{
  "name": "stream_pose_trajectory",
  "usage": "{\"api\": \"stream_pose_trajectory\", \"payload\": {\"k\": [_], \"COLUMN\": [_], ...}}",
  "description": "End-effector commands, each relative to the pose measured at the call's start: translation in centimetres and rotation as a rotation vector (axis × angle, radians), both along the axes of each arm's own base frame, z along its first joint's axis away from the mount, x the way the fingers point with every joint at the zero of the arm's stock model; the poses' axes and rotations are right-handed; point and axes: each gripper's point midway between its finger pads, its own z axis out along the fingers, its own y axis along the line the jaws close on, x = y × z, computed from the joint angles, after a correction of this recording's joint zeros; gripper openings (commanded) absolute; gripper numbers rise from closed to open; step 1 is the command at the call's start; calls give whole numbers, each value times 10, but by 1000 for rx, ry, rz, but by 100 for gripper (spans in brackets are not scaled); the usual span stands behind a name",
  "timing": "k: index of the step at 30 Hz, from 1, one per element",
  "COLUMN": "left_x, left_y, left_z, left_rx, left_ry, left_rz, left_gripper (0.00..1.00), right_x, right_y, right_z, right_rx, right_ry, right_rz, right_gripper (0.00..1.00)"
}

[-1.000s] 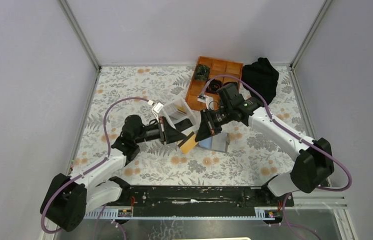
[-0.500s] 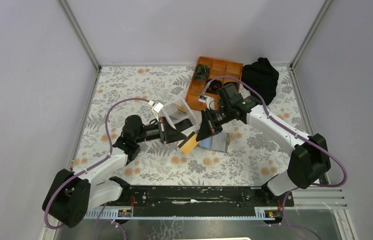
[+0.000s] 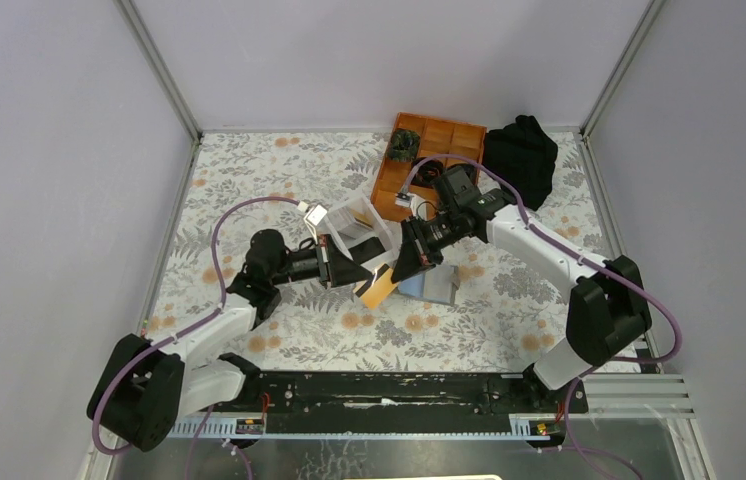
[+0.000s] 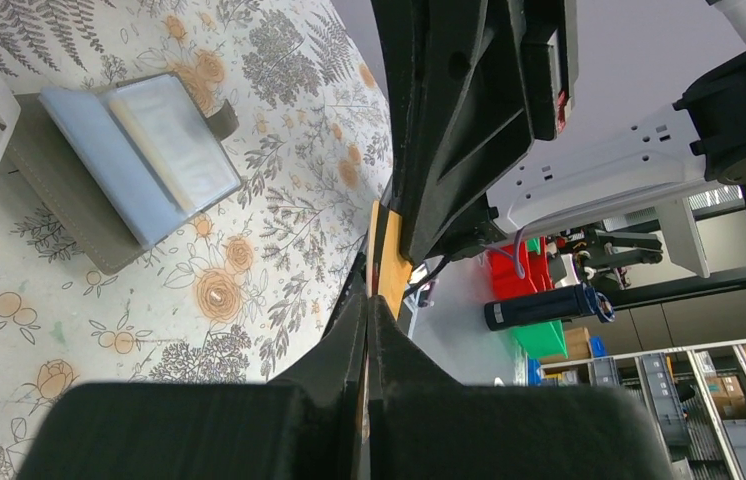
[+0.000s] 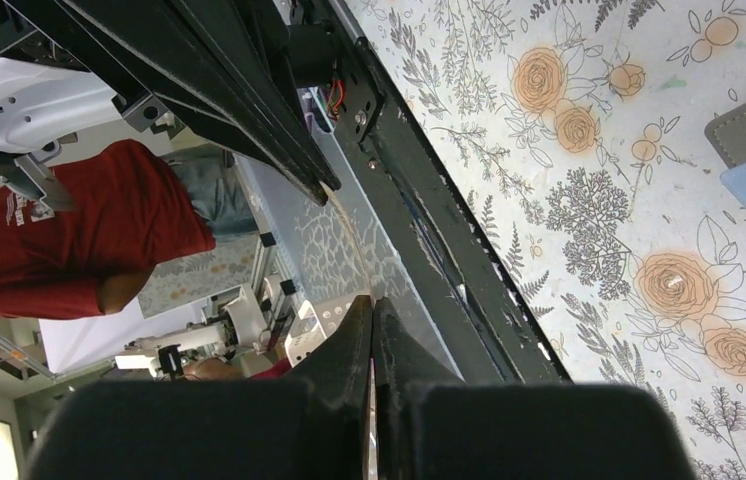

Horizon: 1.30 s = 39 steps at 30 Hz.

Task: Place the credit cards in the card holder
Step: Pick up the credit card from the storage box.

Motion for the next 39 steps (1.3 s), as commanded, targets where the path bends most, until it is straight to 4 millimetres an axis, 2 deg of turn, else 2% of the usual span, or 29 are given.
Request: {"api": "stream_pose_trajectory", "payload": {"k": [1, 9, 12, 15, 20, 21, 23, 28, 29, 34, 36, 39], "left_x": [-25, -27, -28, -28, -30, -30, -31, -30, -30, -27, -22, -13], "left_y": [-8, -9, -9, -9, -9, -9, -10, -9, -9, -9, -9, -8], "left_z": [15, 13, 12, 12, 12, 11, 10, 10, 10, 6, 3, -2], "left_rx": [-50, -50, -49, -50, -50, -49, -47, -42, -41, -36, -27, -3], "left_ry": [-43, -27, -18, -14, -6, -1, 7, 18, 19, 27, 30, 34], "left_rz": [-148, -172, -177, -181, -189, -192, -203, -199, -196, -160, -132, -83], "left_gripper": [1, 2, 5, 13, 15, 14, 0, 0, 0, 0, 0, 0], "right_x": [22, 27, 29, 31, 32, 33, 34, 36, 39, 42, 44, 47], "right_y": [23, 26, 26, 27, 28, 28, 28, 29, 30, 30, 28, 23], "right_z": [30, 29, 28, 27, 25, 25, 24, 24, 17, 14, 12, 8], "right_rx": [125, 129, 127, 127, 126, 126, 124, 131, 120, 98, 77, 36], "right_ry": [-128, -124, -123, -124, -123, -122, -127, -132, -114, -119, -131, -154], "right_rz": [28, 34, 32, 33, 34, 34, 34, 31, 31, 16, 5, -18], "right_gripper": [0, 0, 0, 0, 0, 0, 0, 0, 0, 0, 4, 16]}}
